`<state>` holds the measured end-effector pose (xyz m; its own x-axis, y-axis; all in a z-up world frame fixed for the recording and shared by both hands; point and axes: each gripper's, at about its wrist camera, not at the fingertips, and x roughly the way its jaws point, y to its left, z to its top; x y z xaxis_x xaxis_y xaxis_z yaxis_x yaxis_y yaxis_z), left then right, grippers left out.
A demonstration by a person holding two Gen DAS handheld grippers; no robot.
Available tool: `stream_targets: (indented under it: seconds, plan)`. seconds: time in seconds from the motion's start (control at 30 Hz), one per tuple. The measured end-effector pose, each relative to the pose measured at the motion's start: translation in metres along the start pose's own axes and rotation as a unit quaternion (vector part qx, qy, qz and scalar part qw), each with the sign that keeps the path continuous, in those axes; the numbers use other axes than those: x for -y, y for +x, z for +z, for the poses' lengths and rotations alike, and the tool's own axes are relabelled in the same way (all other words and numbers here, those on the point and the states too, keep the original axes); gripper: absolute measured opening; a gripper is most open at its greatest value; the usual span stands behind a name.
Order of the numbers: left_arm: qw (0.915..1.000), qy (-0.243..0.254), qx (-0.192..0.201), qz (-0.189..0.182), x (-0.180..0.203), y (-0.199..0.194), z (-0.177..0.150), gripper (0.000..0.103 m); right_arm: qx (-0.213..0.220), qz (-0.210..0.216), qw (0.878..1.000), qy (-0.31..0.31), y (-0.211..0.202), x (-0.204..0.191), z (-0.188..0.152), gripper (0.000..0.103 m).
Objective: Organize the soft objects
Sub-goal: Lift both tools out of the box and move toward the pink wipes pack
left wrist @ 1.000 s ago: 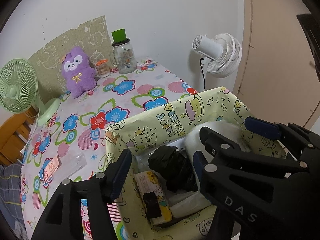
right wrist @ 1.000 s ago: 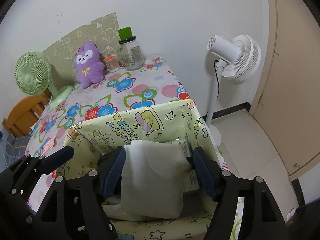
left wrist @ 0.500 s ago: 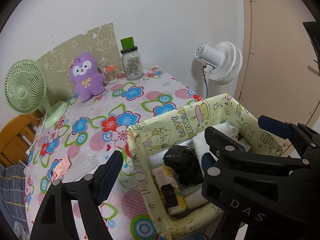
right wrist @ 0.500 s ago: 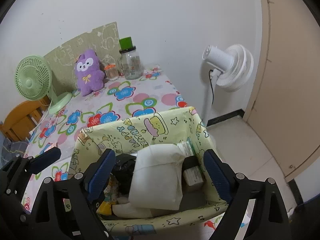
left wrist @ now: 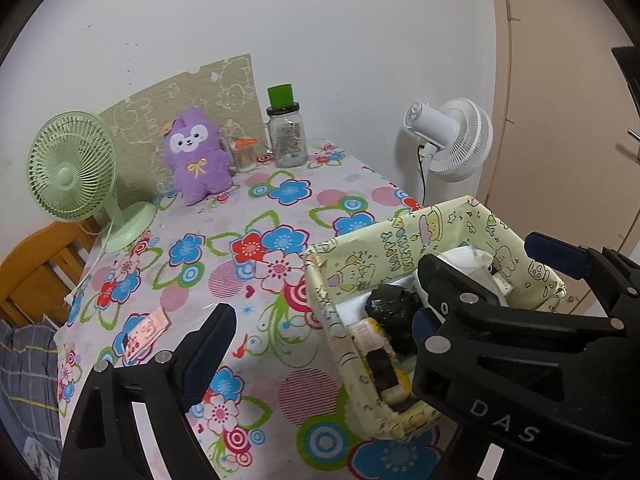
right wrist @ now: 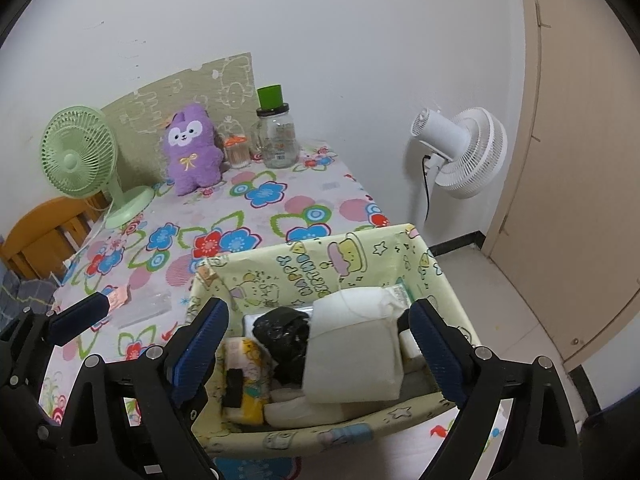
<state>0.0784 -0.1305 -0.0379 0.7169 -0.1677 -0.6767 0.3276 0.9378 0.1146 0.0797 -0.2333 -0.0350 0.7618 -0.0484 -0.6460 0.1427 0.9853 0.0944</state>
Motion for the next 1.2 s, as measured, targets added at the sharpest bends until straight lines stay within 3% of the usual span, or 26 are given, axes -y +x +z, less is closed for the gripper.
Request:
stream_targets:
  seconds: [1.2]
  plan:
    - [0.9985,-0.014,0.050,0.019,-0.052,-0.054,-0.005,0.093,0.063,0.002,0.997,-0.049,-0.055,-0.070,0.013,0.094]
